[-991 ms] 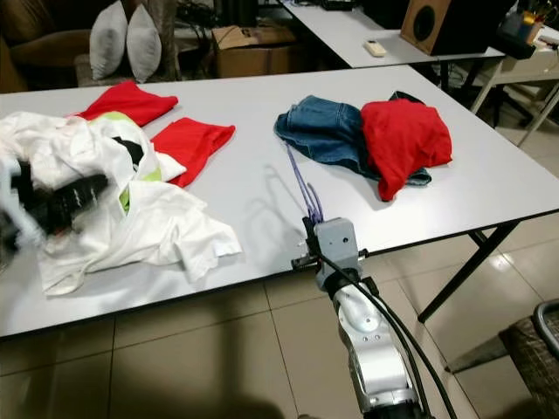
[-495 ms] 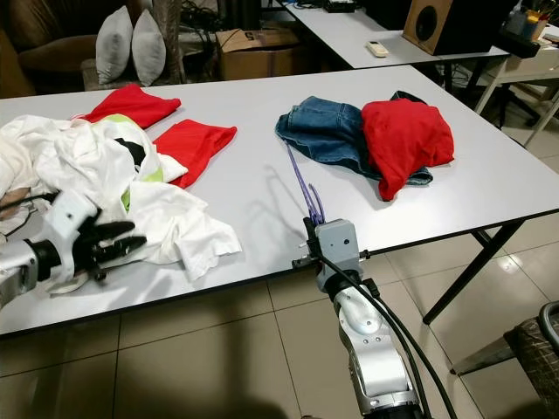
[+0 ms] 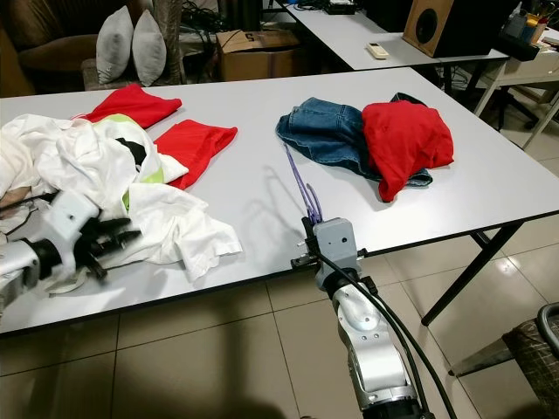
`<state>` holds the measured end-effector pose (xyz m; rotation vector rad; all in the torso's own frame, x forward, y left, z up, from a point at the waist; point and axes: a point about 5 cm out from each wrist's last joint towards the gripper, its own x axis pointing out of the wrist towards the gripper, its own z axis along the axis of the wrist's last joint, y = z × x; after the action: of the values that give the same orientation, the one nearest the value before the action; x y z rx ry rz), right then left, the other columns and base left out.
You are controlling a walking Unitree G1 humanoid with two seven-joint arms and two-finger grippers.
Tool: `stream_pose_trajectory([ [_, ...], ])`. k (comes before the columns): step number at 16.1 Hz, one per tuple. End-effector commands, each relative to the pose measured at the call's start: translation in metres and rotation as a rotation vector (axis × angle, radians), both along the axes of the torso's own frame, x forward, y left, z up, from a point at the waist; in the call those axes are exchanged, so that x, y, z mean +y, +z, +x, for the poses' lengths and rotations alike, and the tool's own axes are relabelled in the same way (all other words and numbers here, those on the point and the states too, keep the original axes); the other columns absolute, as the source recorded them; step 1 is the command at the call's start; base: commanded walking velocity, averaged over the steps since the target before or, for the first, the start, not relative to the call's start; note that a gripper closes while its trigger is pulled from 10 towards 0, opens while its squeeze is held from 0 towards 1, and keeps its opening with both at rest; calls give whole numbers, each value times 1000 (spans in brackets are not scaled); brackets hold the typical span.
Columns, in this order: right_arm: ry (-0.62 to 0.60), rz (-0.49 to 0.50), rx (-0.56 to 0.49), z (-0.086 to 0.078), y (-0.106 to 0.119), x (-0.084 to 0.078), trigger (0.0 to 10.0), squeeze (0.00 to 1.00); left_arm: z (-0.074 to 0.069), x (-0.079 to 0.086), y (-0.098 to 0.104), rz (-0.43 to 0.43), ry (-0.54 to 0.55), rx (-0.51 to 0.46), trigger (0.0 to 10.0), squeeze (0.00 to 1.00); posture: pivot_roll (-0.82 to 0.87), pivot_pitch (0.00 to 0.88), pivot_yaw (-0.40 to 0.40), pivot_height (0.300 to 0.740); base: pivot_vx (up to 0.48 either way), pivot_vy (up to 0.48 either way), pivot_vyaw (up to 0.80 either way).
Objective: Hang hanger
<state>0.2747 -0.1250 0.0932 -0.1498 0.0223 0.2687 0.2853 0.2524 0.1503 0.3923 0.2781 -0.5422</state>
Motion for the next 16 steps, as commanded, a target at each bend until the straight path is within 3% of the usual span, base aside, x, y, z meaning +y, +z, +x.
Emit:
stream_pose_trajectory([
  [1, 7, -1, 35, 1, -6, 0, 10000, 0, 0, 5, 9, 26, 19, -69, 10000, 0, -17, 0, -3, 740, 0, 0, 0],
  [3, 16, -2, 36, 2, -6, 1, 10000, 0, -6, 10, -1, 89, 15, -25, 10000, 0, -12, 0, -10, 740, 0, 0, 0],
  [8, 23, -3, 33, 4, -6, 2, 10000, 0, -12, 4, -23, 96, -23, 54, 10000, 0, -11, 0, -14, 740, 0, 0, 0],
  [9, 25, -4, 31, 5, -5, 2, 10000, 0, -12, -1, -25, 71, -39, 49, 5098, 0, -13, 0, -14, 740, 0, 0, 0],
  [10, 25, -5, 31, 5, -5, 1, 10000, 0, -12, -4, -25, 44, -53, 43, 2392, 0, -12, 0, -16, 740, 0, 0, 0],
  [11, 25, -6, 31, 5, -5, 1, 10000, 0, -12, -5, -25, 41, -55, 42, 1922, 0, -12, 0, -16, 740, 0, 0, 0],
  [13, 28, -6, 31, 6, -5, 2, 10000, 0, -13, -7, -27, 25, -63, 43, 0, 0, -9, 0, -18, 740, 0, 0, 0],
  [16, 31, -6, 31, 6, -6, 3, 10000, 0, -13, -7, -29, 20, -66, 48, 0, 0, -7, 0, -18, 740, 0, 0, 0],
])
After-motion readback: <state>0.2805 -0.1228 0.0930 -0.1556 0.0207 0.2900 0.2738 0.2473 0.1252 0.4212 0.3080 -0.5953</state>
